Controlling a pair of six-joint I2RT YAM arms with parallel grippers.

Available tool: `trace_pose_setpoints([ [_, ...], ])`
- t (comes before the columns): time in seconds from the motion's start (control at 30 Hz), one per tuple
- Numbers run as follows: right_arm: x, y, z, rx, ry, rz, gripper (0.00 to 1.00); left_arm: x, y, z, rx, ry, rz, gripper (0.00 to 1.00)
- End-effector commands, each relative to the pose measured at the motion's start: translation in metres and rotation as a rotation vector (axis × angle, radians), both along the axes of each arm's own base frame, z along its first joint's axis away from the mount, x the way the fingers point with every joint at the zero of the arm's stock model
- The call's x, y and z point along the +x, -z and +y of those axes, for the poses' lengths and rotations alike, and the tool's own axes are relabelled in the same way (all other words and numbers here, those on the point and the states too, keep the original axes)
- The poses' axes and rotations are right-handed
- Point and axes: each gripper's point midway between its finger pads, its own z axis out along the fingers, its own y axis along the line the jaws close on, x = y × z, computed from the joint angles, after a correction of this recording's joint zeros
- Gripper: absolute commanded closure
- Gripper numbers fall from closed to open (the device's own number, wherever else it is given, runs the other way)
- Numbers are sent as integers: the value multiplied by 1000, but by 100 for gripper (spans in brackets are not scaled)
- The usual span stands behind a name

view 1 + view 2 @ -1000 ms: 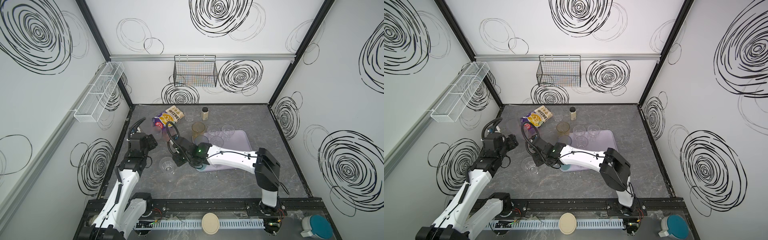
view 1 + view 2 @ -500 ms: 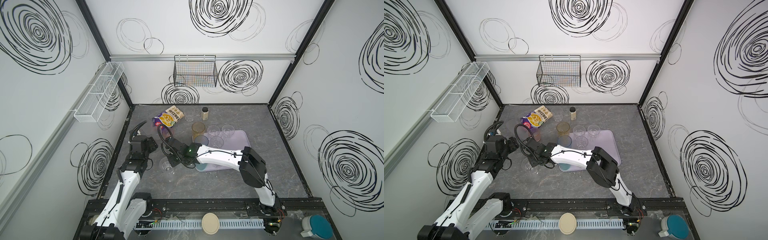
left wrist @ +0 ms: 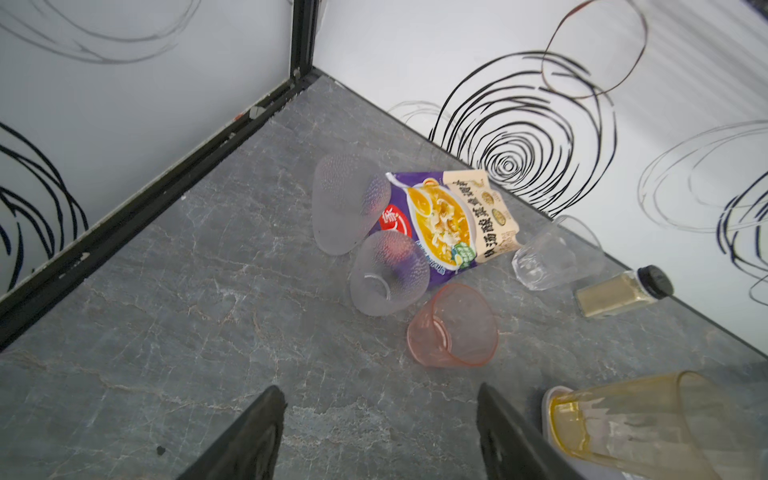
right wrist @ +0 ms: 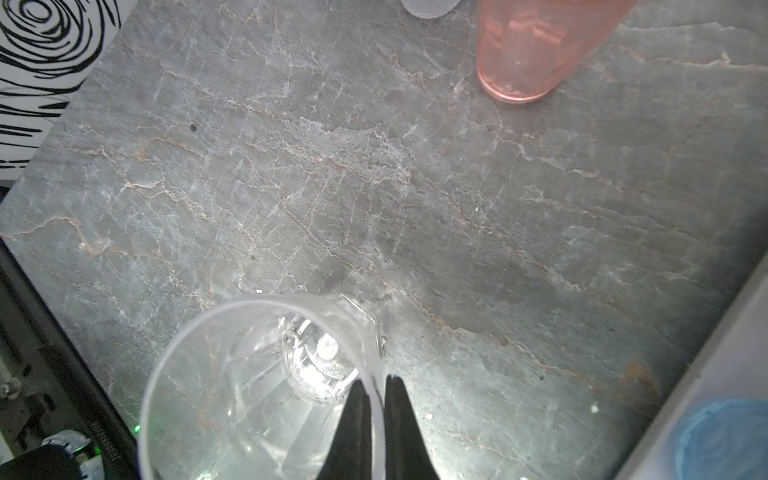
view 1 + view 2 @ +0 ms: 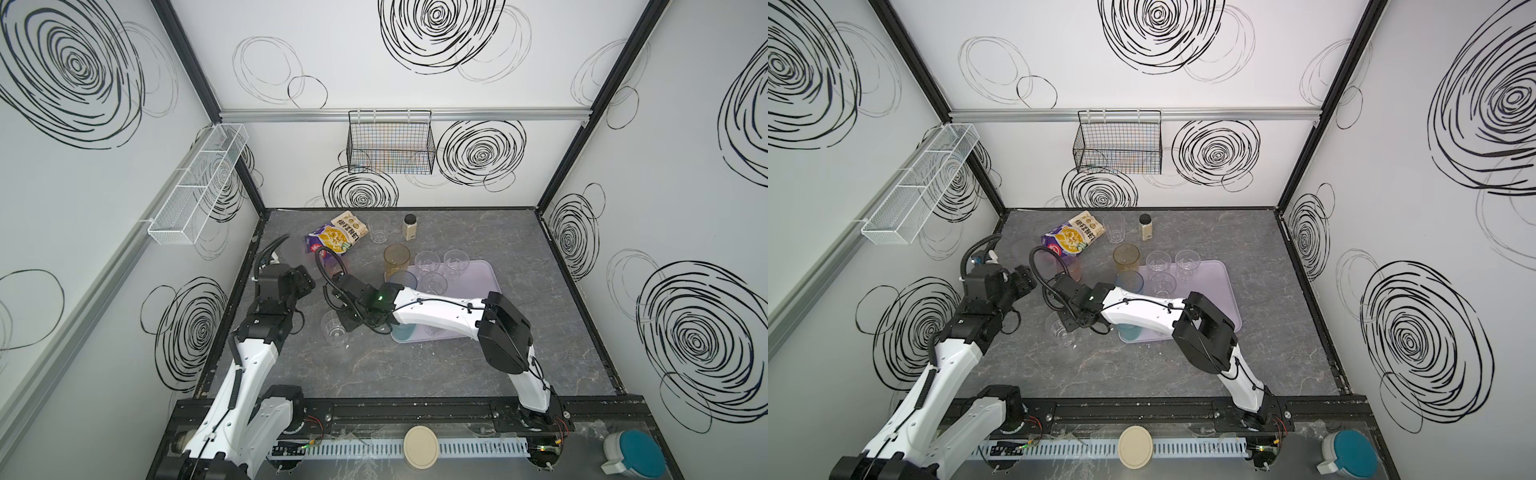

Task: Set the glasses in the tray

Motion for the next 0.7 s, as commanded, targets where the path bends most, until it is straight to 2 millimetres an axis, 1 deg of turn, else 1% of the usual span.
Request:
trace_pose_setpoints([
  [0.0,22,-82,-11,164,30,-58,95,4,-50,-1,19,11,-100,23],
  [0.1,37,-114,-28,242,59,-63,96,5,-76,-2,26,21,-135,23],
  [0.2,55,-147,-54,312,110,-103,96,7,-103,-11,26,52,-182,23],
  [0.27,67,-168,-75,364,145,-143,96,8,-119,-20,31,89,-215,23],
  [0.3,73,-184,-88,403,163,-173,95,9,-125,-24,32,103,-231,23],
  [0.37,84,-205,-118,469,221,-226,95,11,-133,-35,39,134,-252,24],
  [0.4,89,-212,-135,496,259,-251,96,12,-135,-44,50,157,-257,24],
  [0.43,96,-217,-155,512,299,-273,96,13,-136,-54,67,177,-260,24],
  [0.5,104,-222,-188,519,361,-294,96,12,-135,-82,102,241,-265,24],
  [0.57,112,-219,-221,495,416,-305,96,9,-130,-111,146,304,-263,24],
  [0.67,118,-207,-272,441,504,-326,96,3,-120,-163,178,435,-270,24],
])
